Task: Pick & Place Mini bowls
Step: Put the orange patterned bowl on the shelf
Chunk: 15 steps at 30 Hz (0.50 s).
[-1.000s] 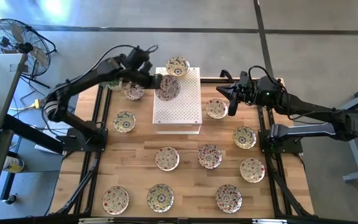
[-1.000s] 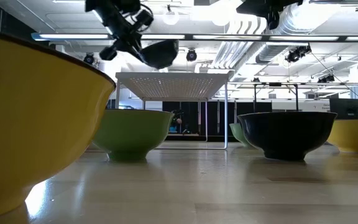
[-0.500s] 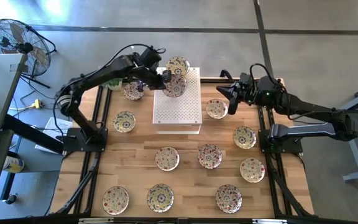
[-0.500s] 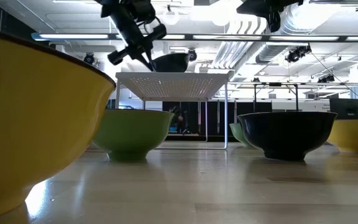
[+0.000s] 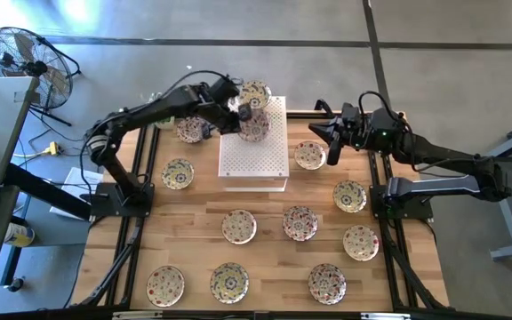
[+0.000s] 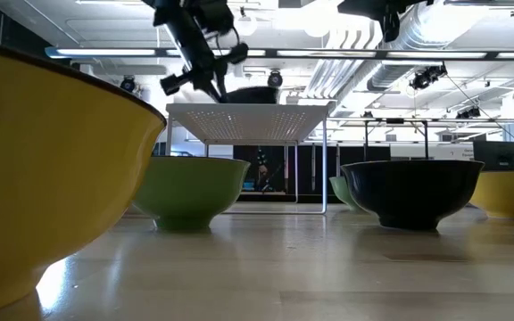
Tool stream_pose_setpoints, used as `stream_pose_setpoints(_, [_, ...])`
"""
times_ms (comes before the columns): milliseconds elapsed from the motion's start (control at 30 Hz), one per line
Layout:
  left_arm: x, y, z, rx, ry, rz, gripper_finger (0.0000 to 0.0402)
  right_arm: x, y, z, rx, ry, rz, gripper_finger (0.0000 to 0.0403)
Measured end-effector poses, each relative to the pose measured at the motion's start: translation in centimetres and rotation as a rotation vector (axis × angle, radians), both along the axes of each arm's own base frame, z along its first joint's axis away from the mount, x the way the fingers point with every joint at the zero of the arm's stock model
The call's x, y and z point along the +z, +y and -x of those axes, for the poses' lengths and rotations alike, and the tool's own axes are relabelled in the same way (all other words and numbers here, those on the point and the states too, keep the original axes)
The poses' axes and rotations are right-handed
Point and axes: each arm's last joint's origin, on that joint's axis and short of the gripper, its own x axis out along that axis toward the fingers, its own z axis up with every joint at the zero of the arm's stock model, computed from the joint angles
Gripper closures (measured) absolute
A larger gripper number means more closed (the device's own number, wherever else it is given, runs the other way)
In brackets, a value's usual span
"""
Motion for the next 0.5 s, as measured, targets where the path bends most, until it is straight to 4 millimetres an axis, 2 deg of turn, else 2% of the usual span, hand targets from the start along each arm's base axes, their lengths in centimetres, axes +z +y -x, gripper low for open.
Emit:
stream_pose_setpoints(300, [-0.43,0.30,-0.57,0.015,-0.020,0.017,0.0389,-0.04,0.13,-0.03,0.043,0.003,-0.004,0.0402])
stream_pose_setpoints(500, [-0.46,0.38,-0.50,0.040,-0.011,0.012,0.0367,-0.04,0.18,-0.04,0.061,0.003,-0.005,0.0402])
